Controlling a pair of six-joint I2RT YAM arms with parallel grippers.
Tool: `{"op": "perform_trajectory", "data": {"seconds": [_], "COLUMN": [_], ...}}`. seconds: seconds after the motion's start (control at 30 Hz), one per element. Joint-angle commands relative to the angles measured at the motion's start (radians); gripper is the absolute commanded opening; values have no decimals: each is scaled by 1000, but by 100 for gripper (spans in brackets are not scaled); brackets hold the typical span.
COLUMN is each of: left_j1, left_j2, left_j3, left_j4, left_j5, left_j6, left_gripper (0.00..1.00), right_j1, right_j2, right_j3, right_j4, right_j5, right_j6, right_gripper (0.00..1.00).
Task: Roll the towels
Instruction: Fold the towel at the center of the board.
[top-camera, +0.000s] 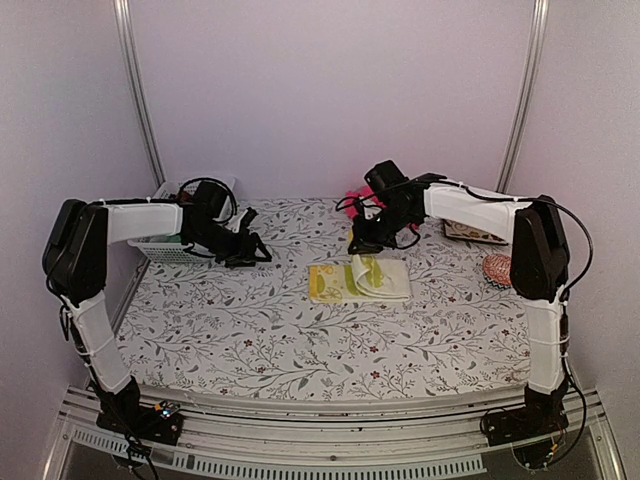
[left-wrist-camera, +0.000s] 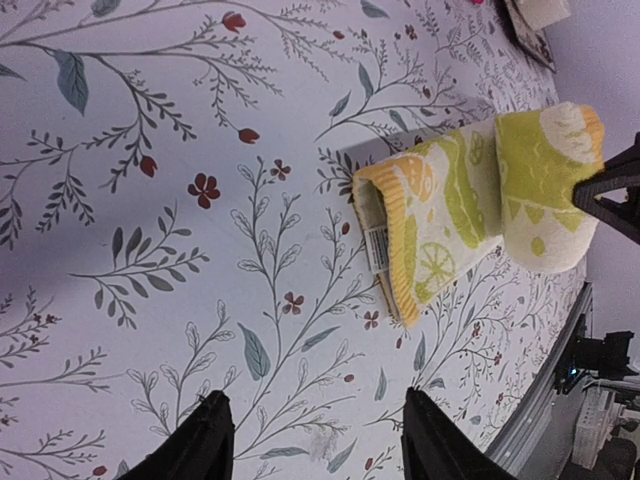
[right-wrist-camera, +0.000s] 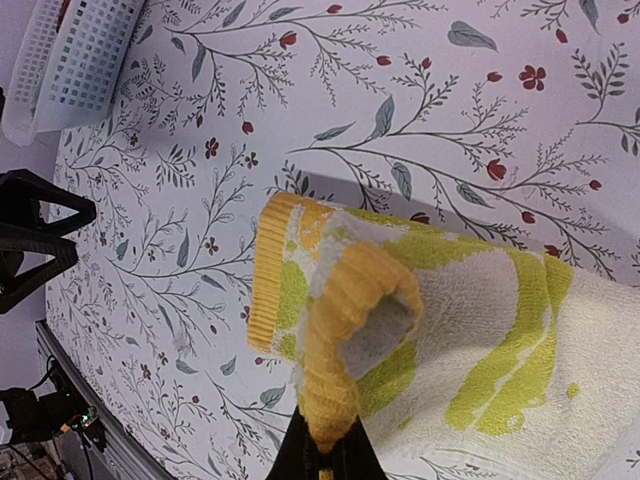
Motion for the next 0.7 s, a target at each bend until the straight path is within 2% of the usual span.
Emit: {"op": "perform_trajectory", "data": {"seconds": [0.0, 0.67], "left_j1": [10, 8], "left_j2": [-24, -24], "left_j3": [-2, -16], "left_j4": [14, 26], "left_j5": [15, 18], "left_j6": [-2, -8], "left_gripper": [58, 58], "right_j1": [14, 29], "right_j2": [52, 115], "right_j3": [18, 52], "right_j4": [18, 92], "right_j5": [-20, -21], "right_j6": [-16, 0], "right_gripper": [2, 2]}}
